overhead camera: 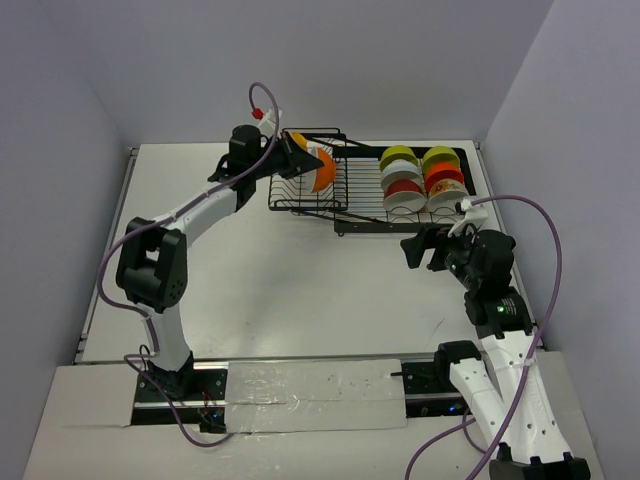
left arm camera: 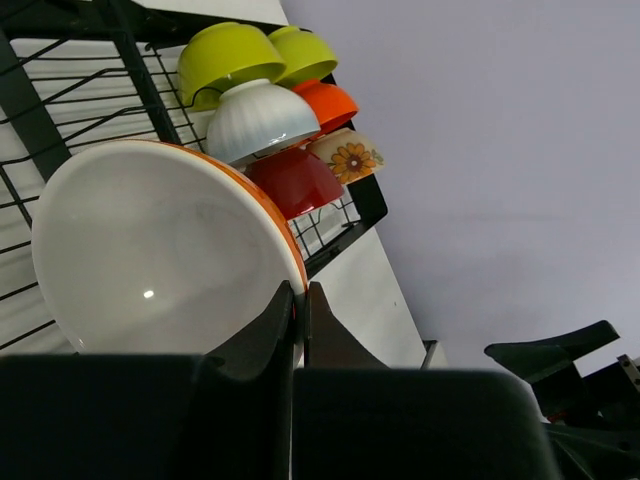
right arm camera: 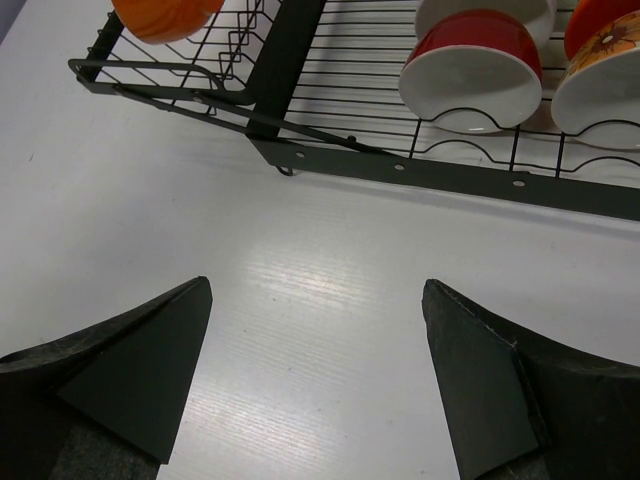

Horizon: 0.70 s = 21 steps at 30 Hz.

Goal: Load the bowls into the dish rack

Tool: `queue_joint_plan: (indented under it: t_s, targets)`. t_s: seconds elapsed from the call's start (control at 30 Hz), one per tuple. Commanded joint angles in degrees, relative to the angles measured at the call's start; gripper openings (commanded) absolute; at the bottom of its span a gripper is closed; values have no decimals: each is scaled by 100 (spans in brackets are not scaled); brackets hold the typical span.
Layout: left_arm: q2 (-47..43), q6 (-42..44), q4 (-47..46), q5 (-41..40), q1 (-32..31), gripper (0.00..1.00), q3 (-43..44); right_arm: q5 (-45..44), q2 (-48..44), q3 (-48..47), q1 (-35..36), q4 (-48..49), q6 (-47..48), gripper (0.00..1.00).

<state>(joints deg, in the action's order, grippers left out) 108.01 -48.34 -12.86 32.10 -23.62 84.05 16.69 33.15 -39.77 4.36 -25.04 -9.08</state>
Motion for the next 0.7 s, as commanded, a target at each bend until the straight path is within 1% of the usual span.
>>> queue_joint_plan:
  t_s: [0.0, 0.27, 0.43, 0.6, 0.67]
  targets:
    - [97, -44, -691, 69, -3, 0, -2, -87, -36, -110, 47, 69, 91, 93]
    - [265, 17, -955, -98, 103, 0, -495, -104, -36, -84, 47, 69, 82, 93]
    - [63, -62, -1227, -203, 252, 0, -934, -113, -10, -110, 47, 52, 91, 93]
    - [-148, -18, -1131, -213, 428, 0, -1154, -96, 34, -154, 47, 52, 82, 93]
    - [-210, 8, -1096, -230, 498, 2, -1294, -87, 60, -154, 47, 60, 73, 93]
